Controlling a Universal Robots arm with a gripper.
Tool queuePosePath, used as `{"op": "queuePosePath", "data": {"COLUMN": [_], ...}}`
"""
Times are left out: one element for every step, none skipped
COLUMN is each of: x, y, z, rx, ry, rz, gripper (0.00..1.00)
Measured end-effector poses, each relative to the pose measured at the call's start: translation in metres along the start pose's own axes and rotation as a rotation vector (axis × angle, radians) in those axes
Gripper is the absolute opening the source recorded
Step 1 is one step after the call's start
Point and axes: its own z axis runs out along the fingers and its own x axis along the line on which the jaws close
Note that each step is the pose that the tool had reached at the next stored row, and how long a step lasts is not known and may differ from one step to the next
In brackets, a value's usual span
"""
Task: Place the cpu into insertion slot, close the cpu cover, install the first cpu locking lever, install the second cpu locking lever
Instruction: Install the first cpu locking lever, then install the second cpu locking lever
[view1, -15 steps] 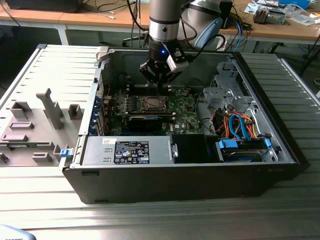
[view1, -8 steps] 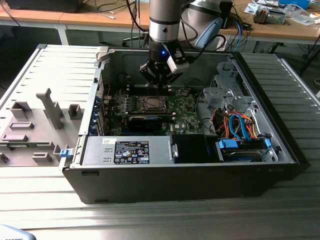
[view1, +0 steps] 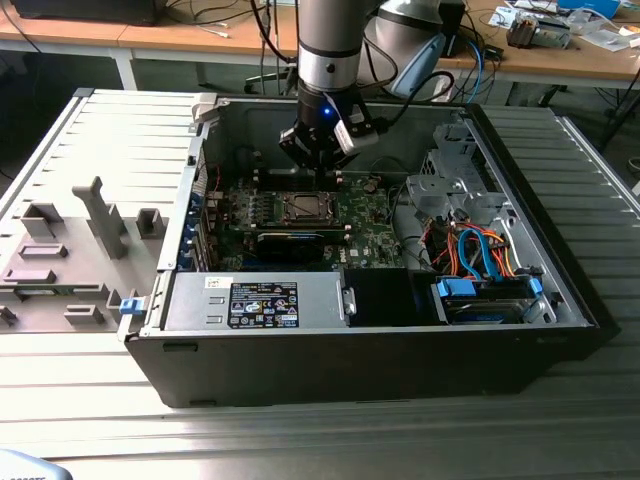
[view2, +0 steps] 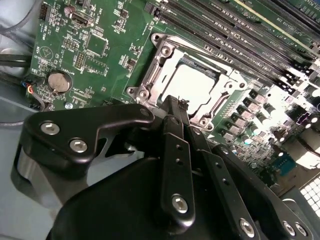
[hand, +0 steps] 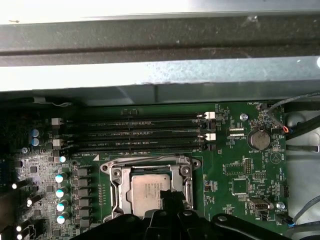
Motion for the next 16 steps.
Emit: {"op": "queuePosePath", "data": {"x": [0.0, 0.0, 0.0, 0.0, 0.0, 0.0, 0.0, 0.0, 0.0, -0.0001, -0.0001, 0.0, -0.0001, -0.0001, -0.0002, -0.0002], "y": [0.0, -0.0001, -0.0001, -0.0001, -0.0001, -0.0001, -0.0001, -0.0001, -0.0002, -0.0007, -0.0009, -0.0013, -0.0021, -0.0032, -0.0055, -0.0076], "z": [0.0, 0.0, 0.0, 0.0, 0.0, 0.0, 0.0, 0.0, 0.0, 0.0, 0.0002, 0.0004, 0.0005, 0.0006, 0.0009, 0.0011], "rx": [0.0, 0.0, 0.0, 0.0, 0.0, -0.0001, -0.0001, 0.0, -0.0001, -0.0001, -0.0001, -0.0001, 0.0001, 0.0001, 0.0, 0.0], "ry": [0.0, 0.0, 0.0, 0.0, 0.0, 0.0, 0.0, 0.0, 0.0, 0.0, -0.0001, 0.0, 0.0, 0.0001, 0.0, 0.0], "rz": [0.0, 0.0, 0.0, 0.0, 0.0, 0.0, 0.0, 0.0, 0.0, 0.0, 0.0, 0.0, 0.0, 0.0, 0.0, 0.0], "gripper": [0.11, 0.11, 0.11, 0.11, 0.11, 0.11, 0.11, 0.11, 0.11, 0.11, 0.11, 0.11, 0.11, 0.11, 0.11, 0.11]}}
